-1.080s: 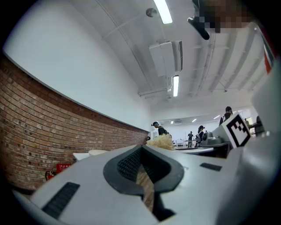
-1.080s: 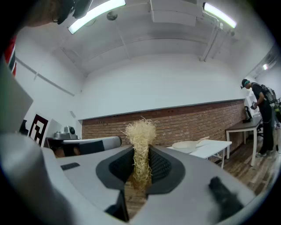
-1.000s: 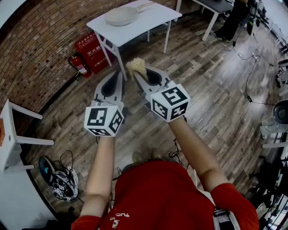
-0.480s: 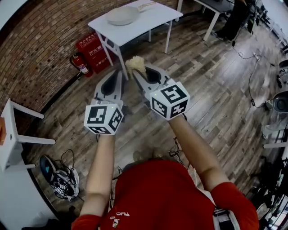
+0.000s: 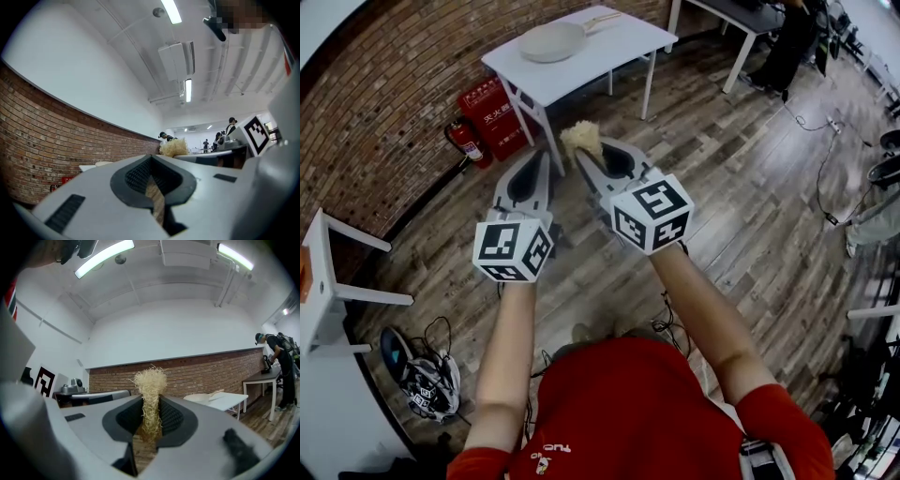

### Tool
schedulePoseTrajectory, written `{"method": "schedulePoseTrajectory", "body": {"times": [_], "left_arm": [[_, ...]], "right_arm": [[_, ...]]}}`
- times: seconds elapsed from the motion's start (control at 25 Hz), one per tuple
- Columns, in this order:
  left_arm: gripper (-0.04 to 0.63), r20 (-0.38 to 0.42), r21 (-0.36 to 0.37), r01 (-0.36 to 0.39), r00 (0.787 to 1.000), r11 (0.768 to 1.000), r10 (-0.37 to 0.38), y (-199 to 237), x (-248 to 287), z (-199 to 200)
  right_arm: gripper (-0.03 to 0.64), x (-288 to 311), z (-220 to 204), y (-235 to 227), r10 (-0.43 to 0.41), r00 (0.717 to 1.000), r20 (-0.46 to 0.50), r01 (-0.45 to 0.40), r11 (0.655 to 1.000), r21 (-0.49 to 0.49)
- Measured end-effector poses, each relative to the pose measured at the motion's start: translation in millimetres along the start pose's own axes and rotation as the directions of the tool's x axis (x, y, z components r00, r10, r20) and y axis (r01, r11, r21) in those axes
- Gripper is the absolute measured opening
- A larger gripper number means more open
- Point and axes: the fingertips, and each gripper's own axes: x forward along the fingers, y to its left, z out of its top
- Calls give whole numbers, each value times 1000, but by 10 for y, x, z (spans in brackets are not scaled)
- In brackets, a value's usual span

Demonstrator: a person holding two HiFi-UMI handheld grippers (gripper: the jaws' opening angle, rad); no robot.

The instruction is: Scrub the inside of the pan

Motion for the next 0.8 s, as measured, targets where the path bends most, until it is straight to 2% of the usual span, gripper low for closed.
{"method": "schedulePoseTrajectory", "body": {"times": [0.48,0.8], "left_arm": [[14,-3,27,-34,999,999,34,-256,381,-74],[14,-1,36,-42,999,998,42,-41,688,-126]], "right_arm": [[86,-124,7,-481,29,1000,5,-29,1000,-2],[86,135,-20,-711,27,1000,-2,-27,1000,-9]]}}
